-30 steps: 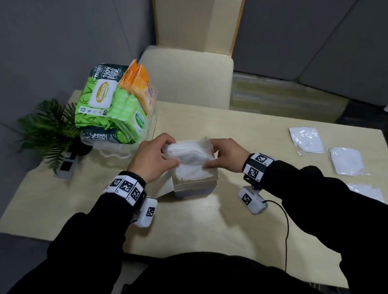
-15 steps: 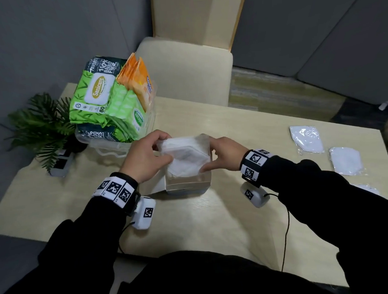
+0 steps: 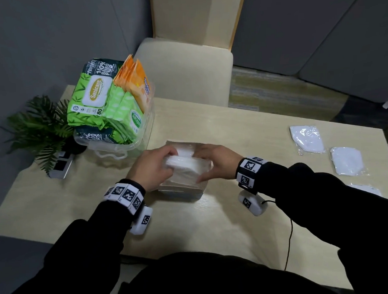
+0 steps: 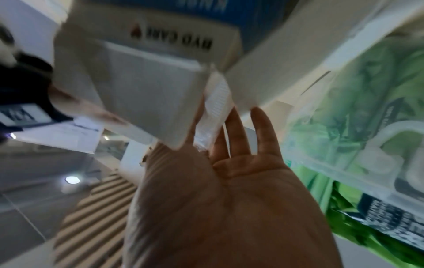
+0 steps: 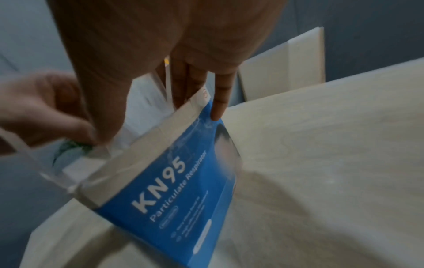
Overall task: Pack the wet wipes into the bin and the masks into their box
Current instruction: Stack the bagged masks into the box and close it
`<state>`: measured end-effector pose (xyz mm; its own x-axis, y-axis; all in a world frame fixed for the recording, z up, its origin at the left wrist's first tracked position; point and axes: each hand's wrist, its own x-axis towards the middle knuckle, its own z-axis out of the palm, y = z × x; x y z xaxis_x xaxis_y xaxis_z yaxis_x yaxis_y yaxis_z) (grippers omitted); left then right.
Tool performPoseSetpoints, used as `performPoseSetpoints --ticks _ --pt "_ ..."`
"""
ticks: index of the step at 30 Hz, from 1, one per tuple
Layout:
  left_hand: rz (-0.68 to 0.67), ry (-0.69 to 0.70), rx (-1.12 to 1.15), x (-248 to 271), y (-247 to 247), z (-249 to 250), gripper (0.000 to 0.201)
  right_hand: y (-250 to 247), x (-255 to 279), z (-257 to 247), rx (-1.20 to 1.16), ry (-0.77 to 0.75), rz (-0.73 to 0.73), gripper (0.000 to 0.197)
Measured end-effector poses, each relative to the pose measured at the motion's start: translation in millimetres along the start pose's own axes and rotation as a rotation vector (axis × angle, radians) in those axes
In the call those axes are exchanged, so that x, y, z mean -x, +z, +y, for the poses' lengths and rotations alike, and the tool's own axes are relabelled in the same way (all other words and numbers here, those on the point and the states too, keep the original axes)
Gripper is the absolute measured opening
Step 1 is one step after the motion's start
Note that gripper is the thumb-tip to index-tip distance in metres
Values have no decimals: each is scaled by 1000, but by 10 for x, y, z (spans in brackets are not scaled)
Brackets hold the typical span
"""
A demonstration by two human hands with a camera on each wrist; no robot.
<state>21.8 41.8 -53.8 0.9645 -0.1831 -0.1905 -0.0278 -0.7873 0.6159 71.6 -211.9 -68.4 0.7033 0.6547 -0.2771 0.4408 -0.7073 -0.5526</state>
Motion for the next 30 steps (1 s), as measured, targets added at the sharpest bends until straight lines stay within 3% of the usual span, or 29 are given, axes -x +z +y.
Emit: performPoseSetpoints --ticks 3,9,12,15,19,23,27,30 --pt "-12 15 -209 -53 109 25 45 -8 49 64 -98 -43 119 61" --pt "-95 49 -405 -201 66 75 59 114 -20 -71 273 27 116 32" --pt "-151 61 -555 -210 70 127 52 189 -56 -146 364 31 115 35" --pt "-139 53 -581 -223 70 137 46 187 -64 -151 291 53 108 44" --pt "-109 20 -512 -193 88 120 45 151 33 -105 80 68 156 52" --pt "-65 -16 -301 -143 1 147 46 135 207 -16 -129 39 308 41" --pt "107 -17 -43 -130 -131 405 21 9 509 158 -301 179 460 33" --pt "139 34 136 -203 -103 845 11 -56 855 410 -389 316 552 29"
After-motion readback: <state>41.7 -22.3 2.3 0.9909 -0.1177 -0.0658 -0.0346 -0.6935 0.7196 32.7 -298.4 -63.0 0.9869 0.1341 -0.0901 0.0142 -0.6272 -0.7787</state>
